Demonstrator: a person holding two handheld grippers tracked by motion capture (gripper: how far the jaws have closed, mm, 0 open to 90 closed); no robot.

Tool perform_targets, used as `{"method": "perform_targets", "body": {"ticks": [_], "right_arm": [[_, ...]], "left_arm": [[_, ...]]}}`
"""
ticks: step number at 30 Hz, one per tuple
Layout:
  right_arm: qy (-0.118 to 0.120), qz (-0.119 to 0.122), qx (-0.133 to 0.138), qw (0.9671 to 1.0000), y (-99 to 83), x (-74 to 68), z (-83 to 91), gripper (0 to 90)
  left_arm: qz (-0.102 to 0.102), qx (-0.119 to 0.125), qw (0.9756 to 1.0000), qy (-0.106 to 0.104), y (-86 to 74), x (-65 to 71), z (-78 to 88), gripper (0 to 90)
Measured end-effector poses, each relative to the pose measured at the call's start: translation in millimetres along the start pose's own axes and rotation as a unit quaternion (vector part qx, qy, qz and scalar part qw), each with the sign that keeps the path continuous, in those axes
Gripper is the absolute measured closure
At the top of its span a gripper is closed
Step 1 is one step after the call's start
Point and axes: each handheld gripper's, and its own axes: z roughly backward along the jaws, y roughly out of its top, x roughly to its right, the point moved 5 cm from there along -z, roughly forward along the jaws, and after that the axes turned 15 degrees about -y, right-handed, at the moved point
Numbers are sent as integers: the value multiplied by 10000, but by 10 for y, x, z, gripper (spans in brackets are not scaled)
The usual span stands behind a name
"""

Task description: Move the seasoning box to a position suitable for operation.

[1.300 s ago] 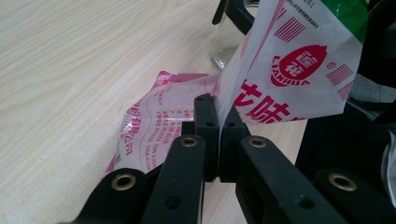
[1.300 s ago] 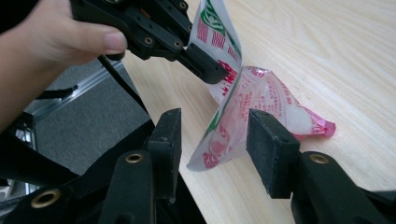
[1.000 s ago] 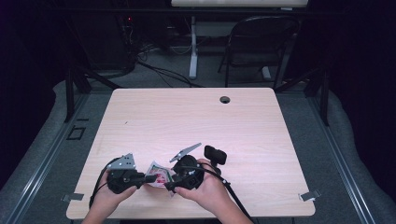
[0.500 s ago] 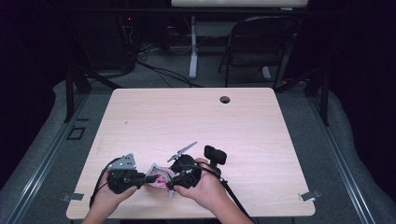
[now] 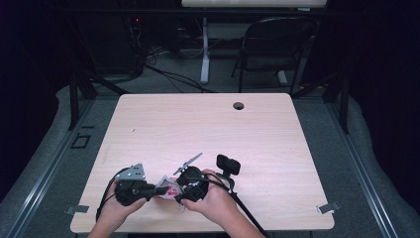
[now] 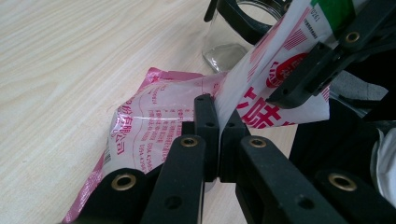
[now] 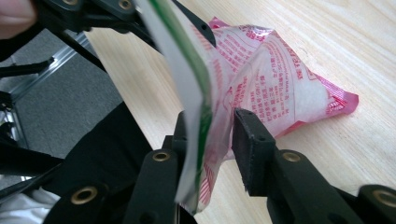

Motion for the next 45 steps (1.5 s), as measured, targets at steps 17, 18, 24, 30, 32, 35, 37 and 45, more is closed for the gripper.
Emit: {"method": "perform_targets", "body": {"ticks": [17,18,24,30,32,35,37,45], "right_arm": [[-147,70,-119,9998,-19,17,-49,854],[-154,127,-168,9997,-21,24,-45,861],[-111,76,-185,9997,-20,31,-50,889],[-126,147,-177,9997,-20,42,-42,900],[-118,144,-179,9997,-21,45,-41,900],[-126,158,-161,9997,-20,57,-34,900],[-110,133,-118,9998,-18,64,-28,900],[-97,169,-90,9998,-22,85,-16,900]], "left_arm": [[0,-37,10000,-53,-3,1,-15,900],[-1,-20,10000,-70,-3,1,-19,900],[-4,-34,10000,-57,-3,2,-22,900],[-40,-27,10000,-46,-6,3,-23,900],[-79,-64,9999,-7,-10,0,-19,883],[-220,-114,9996,128,-24,-17,-24,781],[-335,-252,9985,360,-41,-36,-37,694],[-368,-190,9981,464,-117,-122,-70,436]]}}
